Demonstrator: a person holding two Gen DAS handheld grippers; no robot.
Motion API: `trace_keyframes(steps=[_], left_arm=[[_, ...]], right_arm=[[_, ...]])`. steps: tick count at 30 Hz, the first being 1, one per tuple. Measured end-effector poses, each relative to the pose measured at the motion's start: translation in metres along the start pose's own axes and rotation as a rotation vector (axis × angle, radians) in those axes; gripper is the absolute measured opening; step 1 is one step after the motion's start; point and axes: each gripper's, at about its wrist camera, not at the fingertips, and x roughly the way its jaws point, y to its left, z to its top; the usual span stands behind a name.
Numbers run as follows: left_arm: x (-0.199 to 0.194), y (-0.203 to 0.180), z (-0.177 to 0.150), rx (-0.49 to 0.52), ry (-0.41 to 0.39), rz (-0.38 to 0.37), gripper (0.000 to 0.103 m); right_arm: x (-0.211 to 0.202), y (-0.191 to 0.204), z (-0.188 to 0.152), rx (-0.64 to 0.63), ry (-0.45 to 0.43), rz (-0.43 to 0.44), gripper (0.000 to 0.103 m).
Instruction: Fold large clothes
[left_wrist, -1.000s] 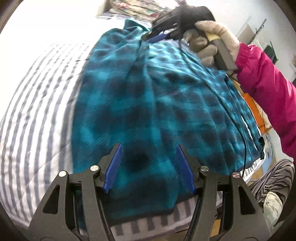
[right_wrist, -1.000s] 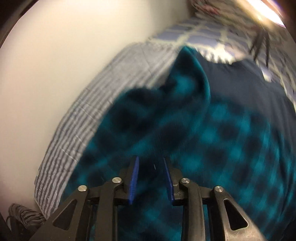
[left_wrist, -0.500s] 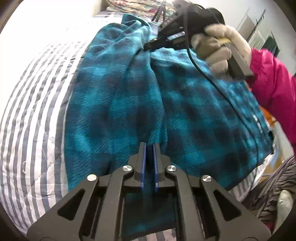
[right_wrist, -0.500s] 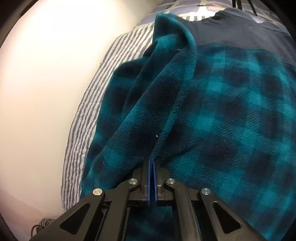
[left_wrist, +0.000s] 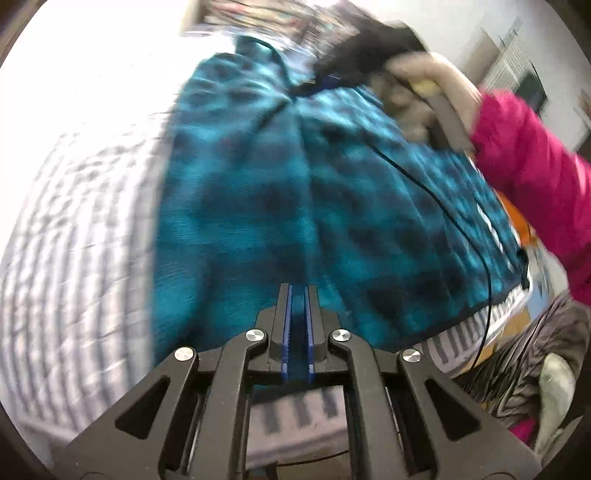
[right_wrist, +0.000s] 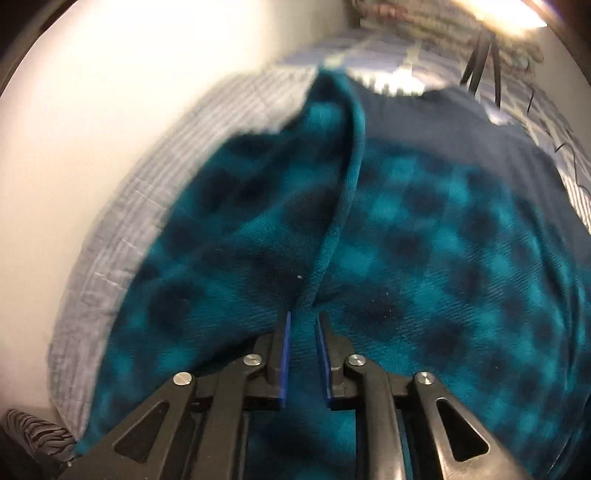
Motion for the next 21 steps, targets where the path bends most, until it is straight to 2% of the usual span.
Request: trace_keyframes(steps=[2, 3, 6, 9, 13, 15, 17, 18, 19, 20, 21], left_arm=[[-0.018, 0.022, -0.006, -0.093, -0.036, 0.015, 0.046], [-0.026, 0.034, -0.009, -0.145, -0.053, 0.019, 0.048], [-0.034, 0.067, -0.017, -0.279, -0.061, 0.022, 0.048], [-0.029, 0.085, -0.019, -0.367, -0.052, -0.004, 0.048], [-0.013, 0.085, -0.015, -0.38, -0.012, -0.04, 0.049], [0.0, 0.084, -0.015, -0.383, 0.026, -0.031, 0.049], [0.01, 0.082, -0.014, -0.389, 0.043, -0.036, 0.049], [0.01, 0.079, -0.014, -0.378, 0.027, -0.039, 0.049], [0.011, 0.075, -0.013, -0.36, 0.032, -0.044, 0.047], [0.013, 0.071, -0.013, -0.339, 0.038, -0.045, 0.026], [0.016, 0.068, -0.012, -0.325, 0.053, -0.045, 0.015]], right_arm=[[-0.021, 0.008, -0.007, -0.007, -0.04, 0.048, 0.018], [-0.03, 0.015, -0.012, -0.018, -0.056, 0.092, 0.019], [-0.037, 0.045, -0.031, -0.082, -0.043, 0.19, 0.019], [-0.024, 0.068, -0.047, -0.163, -0.005, 0.184, 0.019], [0.008, 0.068, -0.063, -0.171, 0.062, 0.131, 0.019], [0.028, 0.06, -0.064, -0.162, 0.093, 0.099, 0.018], [0.029, 0.058, -0.065, -0.162, 0.094, 0.11, 0.018], [0.026, 0.059, -0.064, -0.169, 0.107, 0.102, 0.018], [0.021, 0.06, -0.062, -0.171, 0.113, 0.102, 0.019], [0.016, 0.06, -0.058, -0.167, 0.105, 0.114, 0.022], [0.009, 0.059, -0.05, -0.157, 0.089, 0.134, 0.023]])
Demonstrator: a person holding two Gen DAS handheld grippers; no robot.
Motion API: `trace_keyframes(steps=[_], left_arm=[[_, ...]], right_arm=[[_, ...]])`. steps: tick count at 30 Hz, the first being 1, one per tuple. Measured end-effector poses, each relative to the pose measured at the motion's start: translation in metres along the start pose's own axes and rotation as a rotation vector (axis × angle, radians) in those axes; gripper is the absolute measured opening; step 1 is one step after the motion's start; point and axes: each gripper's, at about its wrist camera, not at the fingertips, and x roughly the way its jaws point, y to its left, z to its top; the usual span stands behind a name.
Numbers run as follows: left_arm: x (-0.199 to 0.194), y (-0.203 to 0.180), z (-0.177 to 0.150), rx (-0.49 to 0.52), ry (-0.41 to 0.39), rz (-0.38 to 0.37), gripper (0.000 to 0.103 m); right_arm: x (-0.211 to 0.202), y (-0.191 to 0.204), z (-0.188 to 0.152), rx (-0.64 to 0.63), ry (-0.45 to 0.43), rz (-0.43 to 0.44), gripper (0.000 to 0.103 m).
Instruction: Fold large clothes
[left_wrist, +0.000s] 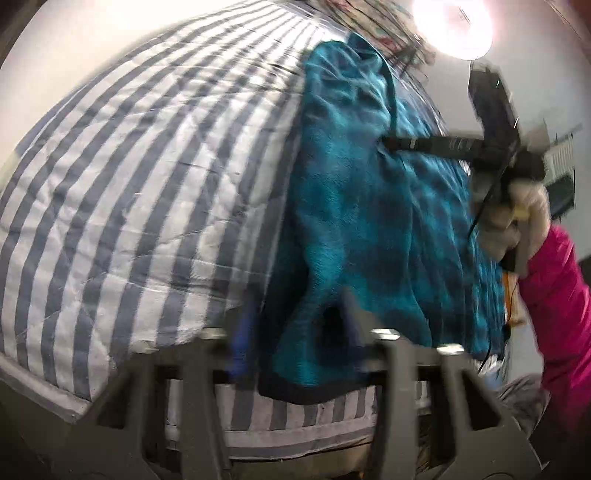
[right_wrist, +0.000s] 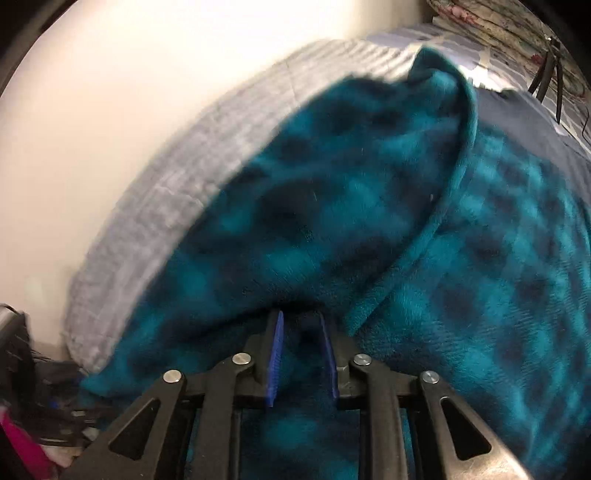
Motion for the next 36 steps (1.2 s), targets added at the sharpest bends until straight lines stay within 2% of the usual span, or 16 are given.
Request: trace_keyframes(steps=[2, 4, 7, 9, 13, 17, 21, 24, 26, 28, 36], left_arm=[[0.004, -0.005, -0.001, 0.013, 0.003, -0.002, 0.01], [0.0, -0.009, 0.0, 0.028, -0.008, -0.013, 0.008], [-0.011, -0.02, 0.0, 0.06, -0.046, -0.035, 0.008], [-0.016, -0.027, 0.001, 0.088, -0.069, -0.041, 0.008], [-0.026, -0.043, -0.002, 0.142, -0.092, -0.055, 0.007], [-0.03, -0.055, -0.003, 0.198, -0.105, -0.059, 0.007], [-0.024, -0.072, -0.004, 0.255, -0.105, -0.054, 0.007], [-0.022, -0.082, -0.006, 0.287, -0.106, -0.041, 0.007], [-0.024, -0.086, -0.01, 0.298, -0.11, -0.028, 0.007], [-0.023, -0.089, -0.011, 0.299, -0.115, -0.016, 0.007], [-0.031, -0.096, -0.013, 0.322, -0.123, 0.001, 0.007]], right_arm=[[-0.019, 0.0, 0.011, 0.03, -0.05, 0.042, 0.032], [-0.031, 0.0, 0.027, 0.056, -0.086, 0.064, 0.035], [-0.029, 0.008, 0.056, 0.064, -0.08, 0.046, 0.037], [-0.012, 0.014, 0.074, 0.08, -0.027, 0.063, 0.046], [0.026, 0.026, 0.095, 0.123, 0.085, 0.039, 0.049], [0.061, 0.048, 0.098, 0.076, 0.204, -0.061, 0.052], [0.082, 0.058, 0.096, 0.026, 0.258, -0.153, 0.052], [0.088, 0.065, 0.089, -0.022, 0.245, -0.214, 0.039], [0.09, 0.066, 0.083, -0.033, 0.222, -0.246, 0.017], [0.085, 0.064, 0.08, -0.01, 0.199, -0.238, 0.007], [0.047, 0.011, 0.045, 0.234, 0.034, 0.038, 0.005]])
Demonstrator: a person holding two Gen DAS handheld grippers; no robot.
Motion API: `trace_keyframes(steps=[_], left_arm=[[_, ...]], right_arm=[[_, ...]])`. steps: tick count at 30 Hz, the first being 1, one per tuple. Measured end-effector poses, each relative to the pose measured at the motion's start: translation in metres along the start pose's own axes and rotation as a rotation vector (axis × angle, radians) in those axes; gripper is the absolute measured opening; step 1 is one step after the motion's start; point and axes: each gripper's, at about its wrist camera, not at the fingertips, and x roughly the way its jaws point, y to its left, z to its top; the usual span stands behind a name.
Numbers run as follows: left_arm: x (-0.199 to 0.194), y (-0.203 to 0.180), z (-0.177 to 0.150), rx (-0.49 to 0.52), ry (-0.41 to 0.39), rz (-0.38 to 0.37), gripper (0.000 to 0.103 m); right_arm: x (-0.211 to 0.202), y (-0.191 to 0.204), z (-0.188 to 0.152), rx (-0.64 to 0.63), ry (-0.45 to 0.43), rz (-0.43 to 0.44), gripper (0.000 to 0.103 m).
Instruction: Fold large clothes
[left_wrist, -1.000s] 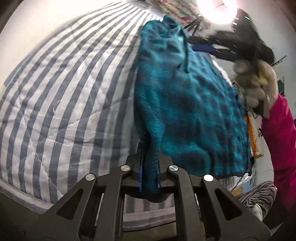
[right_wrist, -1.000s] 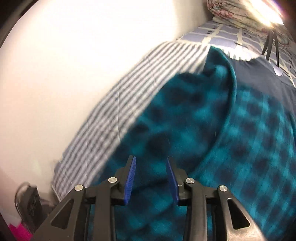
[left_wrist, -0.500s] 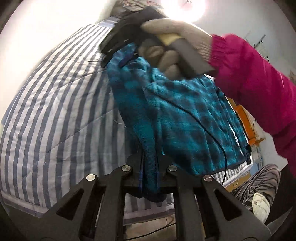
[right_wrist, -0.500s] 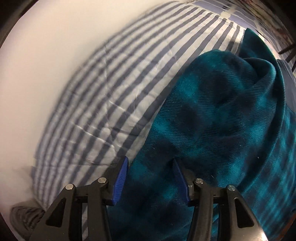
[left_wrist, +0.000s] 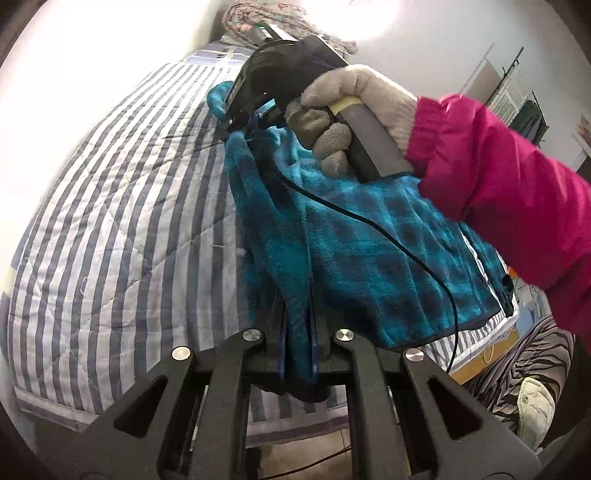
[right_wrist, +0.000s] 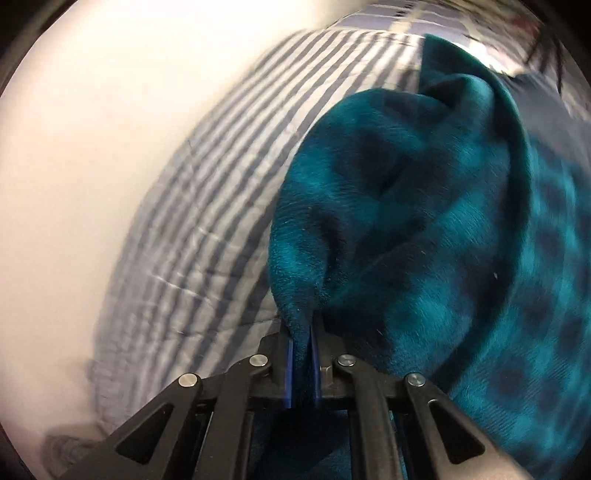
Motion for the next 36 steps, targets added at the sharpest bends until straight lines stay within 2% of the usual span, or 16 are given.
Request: trace_keyframes(steps=[4, 9, 13, 17, 21, 23, 24, 25, 27, 29, 30, 33, 36], left_arm=[[-0.003, -0.018, 0.005, 0.05, -0.005, 0.004, 0.007], [-0.002, -0.048, 0.01, 0.131, -0.009, 0.012, 0.007], [0.007, -0.078, 0.011, 0.213, 0.006, 0.016, 0.007], [0.027, -0.103, 0.007, 0.286, 0.052, 0.025, 0.007], [0.052, -0.121, -0.002, 0.354, 0.116, 0.03, 0.007], [0.06, -0.129, -0.007, 0.373, 0.133, 0.044, 0.007], [0.062, -0.132, -0.008, 0.374, 0.141, 0.047, 0.009], [0.063, -0.134, -0.008, 0.375, 0.149, 0.042, 0.015], [0.056, -0.137, -0.008, 0.37, 0.149, -0.005, 0.022], [0.046, -0.138, -0.009, 0.357, 0.152, -0.052, 0.036], [0.038, -0.137, -0.01, 0.354, 0.15, -0.065, 0.038], [0.015, -0.131, -0.012, 0.349, 0.125, -0.09, 0.04], [-0.002, -0.115, -0.01, 0.312, 0.082, -0.067, 0.04]], right_arm=[[-0.031, -0.033, -0.013, 0.106, -0.089, 0.157, 0.005], [-0.079, -0.076, -0.037, 0.191, -0.224, 0.313, 0.005], [-0.108, -0.118, -0.073, 0.252, -0.327, 0.379, 0.005], [-0.112, -0.169, -0.112, 0.376, -0.365, 0.412, 0.005], [-0.099, -0.208, -0.151, 0.493, -0.368, 0.422, 0.005], [-0.097, -0.228, -0.157, 0.53, -0.343, 0.41, 0.005], [-0.093, -0.233, -0.161, 0.536, -0.329, 0.391, 0.005], [-0.091, -0.233, -0.162, 0.531, -0.324, 0.38, 0.005], [-0.093, -0.23, -0.156, 0.496, -0.317, 0.341, 0.005], [-0.101, -0.226, -0.15, 0.465, -0.314, 0.311, 0.005], [-0.103, -0.224, -0.146, 0.455, -0.306, 0.3, 0.005], [-0.108, -0.224, -0.141, 0.456, -0.275, 0.282, 0.006], [-0.108, -0.221, -0.13, 0.431, -0.281, 0.266, 0.017]])
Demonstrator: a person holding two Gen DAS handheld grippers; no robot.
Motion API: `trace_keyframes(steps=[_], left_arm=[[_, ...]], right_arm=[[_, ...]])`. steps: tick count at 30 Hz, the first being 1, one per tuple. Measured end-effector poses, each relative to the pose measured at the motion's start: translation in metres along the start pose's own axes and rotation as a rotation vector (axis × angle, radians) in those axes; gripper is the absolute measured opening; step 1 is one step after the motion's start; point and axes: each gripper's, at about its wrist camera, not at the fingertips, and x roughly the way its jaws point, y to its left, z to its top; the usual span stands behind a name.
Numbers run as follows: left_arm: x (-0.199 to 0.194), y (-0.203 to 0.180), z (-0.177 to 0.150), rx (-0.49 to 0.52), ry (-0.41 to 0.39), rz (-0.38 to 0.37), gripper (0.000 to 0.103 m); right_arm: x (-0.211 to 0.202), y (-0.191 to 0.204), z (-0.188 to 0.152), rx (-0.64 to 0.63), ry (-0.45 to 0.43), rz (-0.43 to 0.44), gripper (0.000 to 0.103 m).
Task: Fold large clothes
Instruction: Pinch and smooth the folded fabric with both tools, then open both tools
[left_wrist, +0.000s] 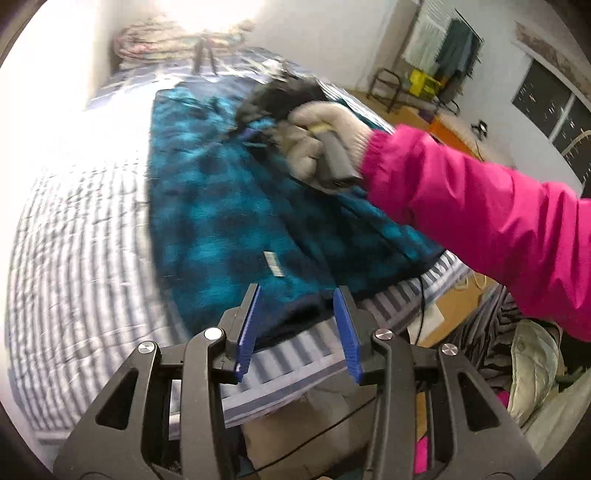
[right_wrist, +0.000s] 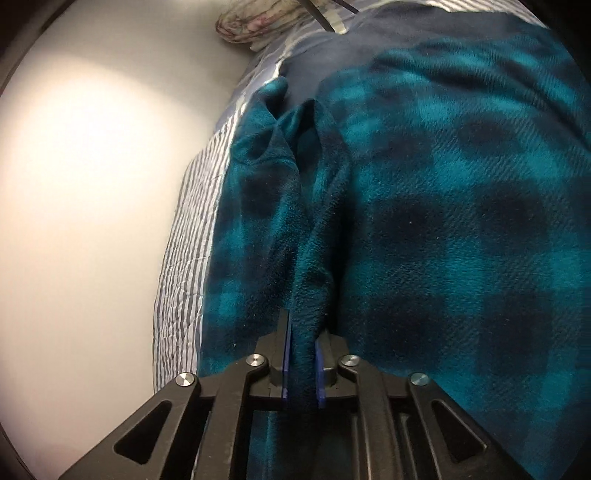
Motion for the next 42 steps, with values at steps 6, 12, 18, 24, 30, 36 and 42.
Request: trace_keyframes(steps=[6, 12, 18, 24, 30, 36, 42], left_arm=[[0.007, 0.046, -0.003, -0.142, -0.014, 0.063, 0.04], [0.045, 0.052, -0.002, -0.157, 0.008, 0.043, 0.039], [0.086, 0.018, -0.006, -0.07, 0.061, -0.014, 0.034], [0.101, -0.001, -0.017, -0.013, 0.075, 0.018, 0.03], [0.076, 0.014, -0.02, -0.14, 0.051, -0.036, 0.032], [0.096, 0.004, -0.019, -0.102, 0.083, -0.012, 0.032], [0.094, -0.011, -0.014, -0.068, 0.074, -0.059, 0.007]], right_arm=[[-0.05, 0.018, -0.014, -0.075, -0.042, -0.025, 0.028], [-0.09, 0.056, -0.064, -0.272, -0.052, -0.053, 0.029], [-0.059, 0.08, -0.102, -0.463, -0.011, -0.141, 0.029], [-0.041, 0.04, -0.1, -0.374, 0.02, -0.232, 0.029], [-0.065, 0.039, -0.079, -0.337, -0.008, -0.149, 0.036], [-0.04, 0.047, -0.074, -0.379, 0.078, -0.222, 0.033], [-0.027, 0.056, -0.081, -0.44, 0.082, -0.297, 0.0]])
